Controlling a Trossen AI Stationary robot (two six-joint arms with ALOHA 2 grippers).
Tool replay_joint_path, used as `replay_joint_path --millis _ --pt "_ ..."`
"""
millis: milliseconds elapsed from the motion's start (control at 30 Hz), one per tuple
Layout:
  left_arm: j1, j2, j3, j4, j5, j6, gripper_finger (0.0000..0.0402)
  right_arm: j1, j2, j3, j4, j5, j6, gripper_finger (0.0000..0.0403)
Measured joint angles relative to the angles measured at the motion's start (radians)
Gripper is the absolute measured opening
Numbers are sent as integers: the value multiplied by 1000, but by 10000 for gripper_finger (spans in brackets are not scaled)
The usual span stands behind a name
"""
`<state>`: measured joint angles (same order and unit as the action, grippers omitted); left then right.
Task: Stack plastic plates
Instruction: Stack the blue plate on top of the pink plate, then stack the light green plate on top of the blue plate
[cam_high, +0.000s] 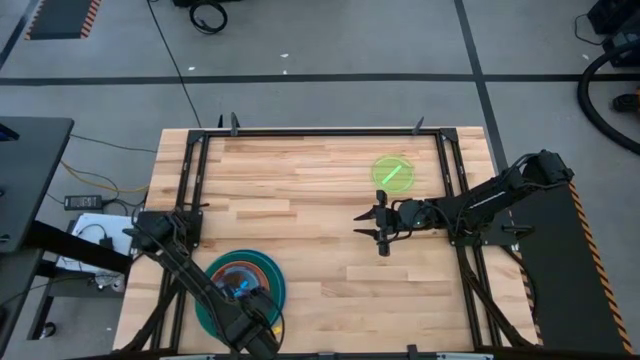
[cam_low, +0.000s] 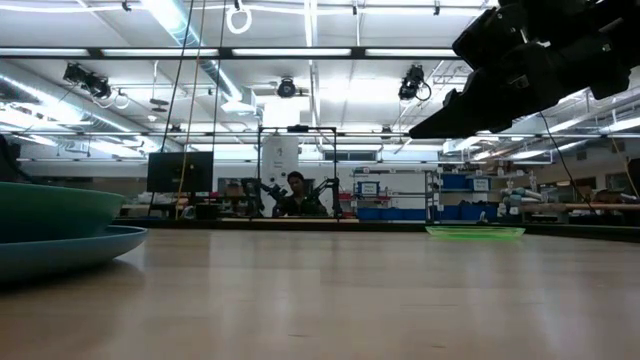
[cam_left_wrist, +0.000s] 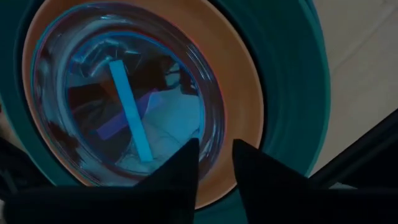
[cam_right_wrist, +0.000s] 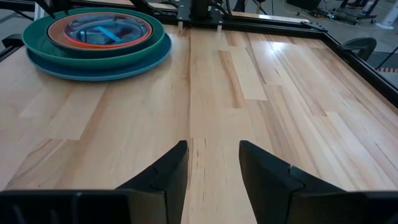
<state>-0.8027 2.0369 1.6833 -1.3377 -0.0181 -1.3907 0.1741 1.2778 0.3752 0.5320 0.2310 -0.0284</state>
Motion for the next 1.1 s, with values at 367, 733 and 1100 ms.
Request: replay_joint_path --millis 367,733,1100 --pt "23 0 0 6 -1 52 150 0 0 0 -2 -20 0 153" --pt "136 0 0 1 -12 371 150 0 0 0 -19 -19 21 153" --pt "246 0 0 -1 -161 740 150 0 0 0 -145 8 120 153"
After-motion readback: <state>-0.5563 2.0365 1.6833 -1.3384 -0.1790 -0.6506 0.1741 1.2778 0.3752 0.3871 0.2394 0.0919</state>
